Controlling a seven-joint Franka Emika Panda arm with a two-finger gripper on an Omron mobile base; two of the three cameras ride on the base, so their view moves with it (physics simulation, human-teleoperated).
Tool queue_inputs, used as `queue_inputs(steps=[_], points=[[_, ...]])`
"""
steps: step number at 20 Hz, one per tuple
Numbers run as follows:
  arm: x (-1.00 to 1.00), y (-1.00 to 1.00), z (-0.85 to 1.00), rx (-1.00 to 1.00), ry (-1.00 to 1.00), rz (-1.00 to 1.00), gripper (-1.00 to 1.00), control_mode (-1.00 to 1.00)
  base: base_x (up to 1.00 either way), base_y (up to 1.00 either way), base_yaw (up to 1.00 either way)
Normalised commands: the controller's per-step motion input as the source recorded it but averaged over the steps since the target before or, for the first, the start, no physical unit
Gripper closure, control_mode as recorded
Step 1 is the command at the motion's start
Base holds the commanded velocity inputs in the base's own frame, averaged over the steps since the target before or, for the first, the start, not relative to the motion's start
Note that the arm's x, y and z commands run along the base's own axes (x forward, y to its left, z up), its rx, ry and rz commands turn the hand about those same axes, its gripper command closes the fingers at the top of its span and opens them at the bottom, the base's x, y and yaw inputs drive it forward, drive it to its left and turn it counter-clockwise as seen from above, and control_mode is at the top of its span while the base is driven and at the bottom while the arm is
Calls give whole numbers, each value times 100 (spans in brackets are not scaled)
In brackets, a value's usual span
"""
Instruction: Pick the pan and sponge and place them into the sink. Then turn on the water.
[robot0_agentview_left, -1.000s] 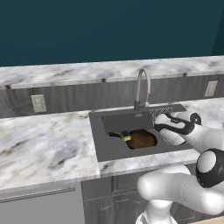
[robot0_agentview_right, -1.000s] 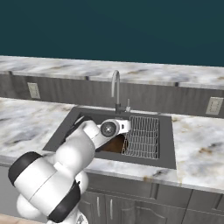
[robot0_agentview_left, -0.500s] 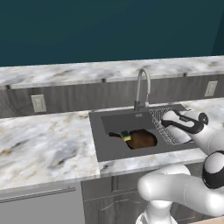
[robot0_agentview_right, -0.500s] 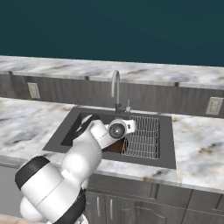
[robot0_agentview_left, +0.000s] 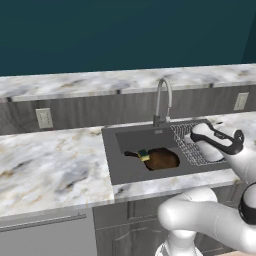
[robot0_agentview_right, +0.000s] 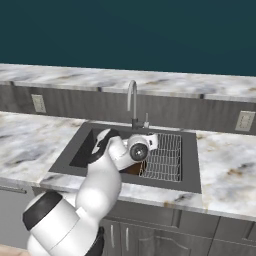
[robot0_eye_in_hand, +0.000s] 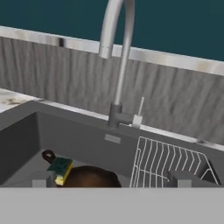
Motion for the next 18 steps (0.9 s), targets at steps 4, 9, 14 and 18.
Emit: queue_inputs(steps=[4,9,14,18], points=[[4,-8,4,0,-4,5,-100,-100,0,0,0],[9,-5,3,0,-3,5,-100,-100,0,0,0],[3,0,21,0,-4,3,-100,-100,0,0,0],[10,-1,14,0,-3,2,-100,-100,0,0,0]])
